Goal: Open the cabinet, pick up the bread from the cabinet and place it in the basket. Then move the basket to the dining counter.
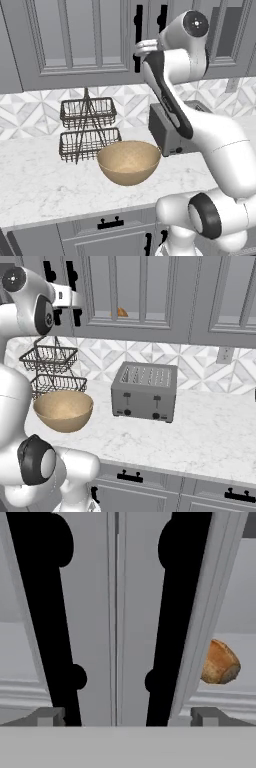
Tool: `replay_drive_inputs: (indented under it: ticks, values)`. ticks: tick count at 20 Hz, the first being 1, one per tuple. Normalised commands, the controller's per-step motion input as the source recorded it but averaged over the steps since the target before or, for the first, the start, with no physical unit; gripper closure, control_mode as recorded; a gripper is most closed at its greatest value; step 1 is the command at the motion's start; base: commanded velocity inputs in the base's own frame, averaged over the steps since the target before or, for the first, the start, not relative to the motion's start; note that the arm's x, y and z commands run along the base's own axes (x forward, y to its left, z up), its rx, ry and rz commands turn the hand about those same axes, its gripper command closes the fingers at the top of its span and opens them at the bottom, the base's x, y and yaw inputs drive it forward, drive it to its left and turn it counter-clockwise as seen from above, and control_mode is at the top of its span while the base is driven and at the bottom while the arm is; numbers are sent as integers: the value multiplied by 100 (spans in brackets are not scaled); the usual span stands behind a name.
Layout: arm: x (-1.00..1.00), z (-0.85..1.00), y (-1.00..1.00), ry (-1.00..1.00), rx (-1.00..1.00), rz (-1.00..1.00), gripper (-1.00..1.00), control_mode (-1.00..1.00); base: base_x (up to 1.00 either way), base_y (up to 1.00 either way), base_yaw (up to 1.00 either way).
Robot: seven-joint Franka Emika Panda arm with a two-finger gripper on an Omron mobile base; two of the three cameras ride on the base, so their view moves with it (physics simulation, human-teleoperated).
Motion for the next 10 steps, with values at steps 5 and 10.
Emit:
replay_drive_inputs:
  ticks: [5,10]
  values:
    - [27,2,-11,-11,0,-2,-100,-100,0,0,0]
    - [0,4,-37,-7,0,0,-100,-100,0,0,0]
